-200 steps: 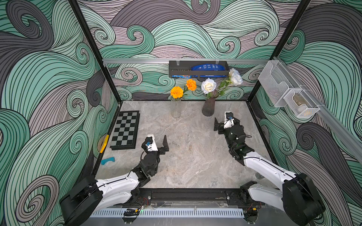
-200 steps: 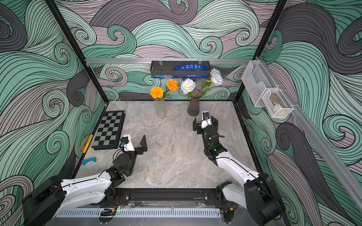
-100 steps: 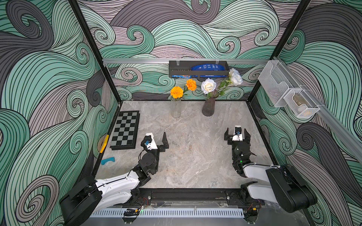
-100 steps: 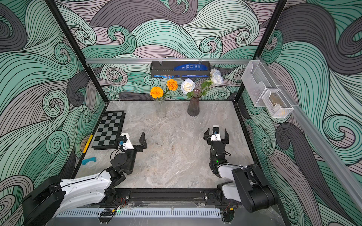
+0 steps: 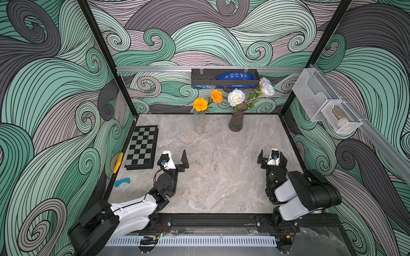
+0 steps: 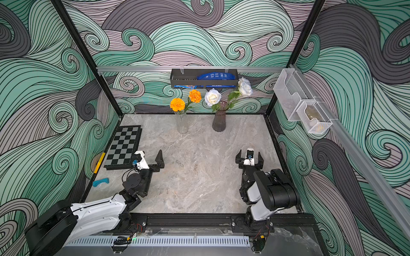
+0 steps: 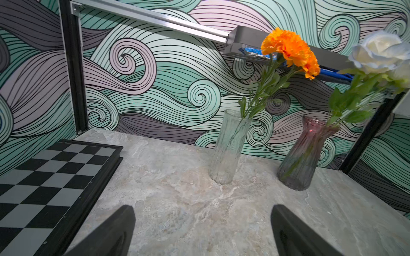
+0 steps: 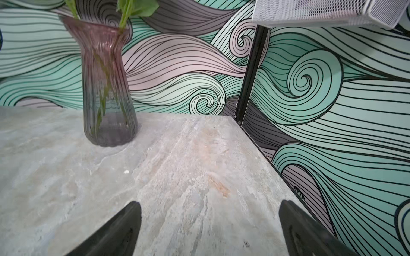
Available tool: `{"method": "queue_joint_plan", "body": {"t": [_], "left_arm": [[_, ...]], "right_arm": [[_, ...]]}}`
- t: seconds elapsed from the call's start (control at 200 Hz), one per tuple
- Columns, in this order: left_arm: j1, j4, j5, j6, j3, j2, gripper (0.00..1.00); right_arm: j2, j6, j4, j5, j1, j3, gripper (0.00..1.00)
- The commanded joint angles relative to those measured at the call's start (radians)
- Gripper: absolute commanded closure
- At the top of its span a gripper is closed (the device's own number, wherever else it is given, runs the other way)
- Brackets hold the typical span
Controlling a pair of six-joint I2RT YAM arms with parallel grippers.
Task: Arrange the flowers in different vases according to their colors
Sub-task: Reset both arms
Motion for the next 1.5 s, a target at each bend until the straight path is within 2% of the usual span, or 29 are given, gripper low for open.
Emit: {"method": "queue_joint_plan", "body": {"t": [0.0, 0.115, 0.18, 0.26, 0.3, 0.36, 0.49, 0.595, 0.66, 0.74, 0.835, 0.945, 1.036, 1.111, 1.311, 1.496], "left_arm": [[0.011, 0.113, -0.074, 0.043, 0.0, 0.034, 0.02], [0.012, 0.213, -0.14, 0.266, -0.04, 0.035, 0.01], [0.012, 0.297, -0.214, 0.401, -0.068, 0.024, 0.01], [0.026, 0.389, -0.301, 0.531, -0.091, 0.005, 0.01], [0.047, 0.409, -0.294, 0.57, -0.104, -0.005, 0.01], [0.093, 0.402, -0.219, 0.598, -0.132, -0.017, 0.01], [0.211, 0.421, -0.033, 0.508, -0.187, 0.009, 0.01], [0.322, 0.434, 0.039, 0.354, -0.167, 0.122, 0.01], [0.377, 0.542, 0.063, 0.287, -0.183, 0.224, 0.01], [0.438, 0.783, 0.119, 0.213, -0.227, 0.412, 0.01], [0.473, 0.781, 0.296, 0.239, -0.188, 0.504, 0.01], [0.509, 0.783, 0.39, 0.26, -0.142, 0.582, 0.01], [0.533, 0.782, 0.385, 0.239, -0.112, 0.61, 0.01], [0.541, 0.727, 0.29, 0.205, -0.079, 0.603, 0.02], [0.577, 0.469, 0.307, 0.151, 0.022, 0.556, 0.02], [0.595, 0.397, 0.34, 0.135, 0.051, 0.547, 0.02]], "right_arm": [[-0.009, 0.048, 0.026, -0.055, -0.016, 0.034, 0.0], [0.004, 0.05, 0.022, -0.058, -0.022, 0.055, 0.0], [-0.015, 0.06, -0.032, -0.064, -0.026, 0.063, 0.0], [-0.001, 0.058, -0.011, -0.063, -0.026, 0.066, 0.0], [-0.01, 0.063, -0.042, -0.07, -0.03, 0.074, 0.0], [-0.008, 0.065, -0.053, -0.082, -0.035, 0.082, 0.0], [-0.011, 0.066, -0.062, -0.084, -0.037, 0.084, 0.0], [-0.01, 0.068, -0.065, -0.087, -0.039, 0.085, 0.0], [-0.011, 0.068, -0.067, -0.088, -0.041, 0.085, 0.0], [-0.01, 0.068, -0.067, -0.089, -0.039, 0.085, 0.0], [-0.01, 0.068, -0.066, -0.09, -0.04, 0.085, 0.0], [-0.011, 0.068, -0.067, -0.09, -0.04, 0.085, 0.0], [-0.011, 0.068, -0.067, -0.09, -0.04, 0.085, 0.0], [-0.01, 0.068, -0.065, -0.09, -0.04, 0.085, 0.0], [-0.011, 0.068, -0.066, -0.09, -0.04, 0.085, 0.0], [-0.011, 0.068, -0.064, -0.09, -0.04, 0.085, 0.0]]}}
